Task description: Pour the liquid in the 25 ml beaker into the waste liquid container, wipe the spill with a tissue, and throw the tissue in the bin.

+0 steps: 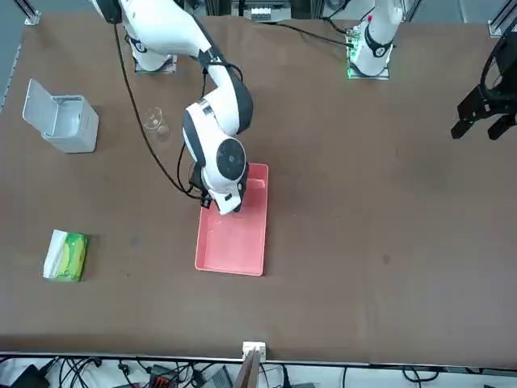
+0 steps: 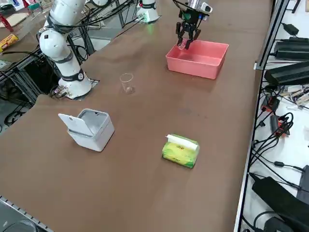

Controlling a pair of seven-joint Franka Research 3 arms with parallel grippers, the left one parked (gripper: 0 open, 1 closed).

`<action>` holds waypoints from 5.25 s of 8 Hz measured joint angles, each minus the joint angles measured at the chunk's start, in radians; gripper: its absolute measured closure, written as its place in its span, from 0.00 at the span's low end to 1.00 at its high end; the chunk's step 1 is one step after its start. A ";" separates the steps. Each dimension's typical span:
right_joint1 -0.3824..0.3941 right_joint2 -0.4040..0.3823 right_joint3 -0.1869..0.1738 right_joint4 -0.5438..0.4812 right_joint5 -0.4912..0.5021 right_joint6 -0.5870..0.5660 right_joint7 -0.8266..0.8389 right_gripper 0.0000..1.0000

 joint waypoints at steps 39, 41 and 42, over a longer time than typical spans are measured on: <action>-0.894 -0.110 -0.015 -0.682 1.082 0.169 -1.817 0.53; -0.925 -0.054 -0.015 -0.683 1.102 0.150 -1.890 0.53; -0.941 -0.031 -0.015 -0.683 1.105 0.145 -1.913 0.53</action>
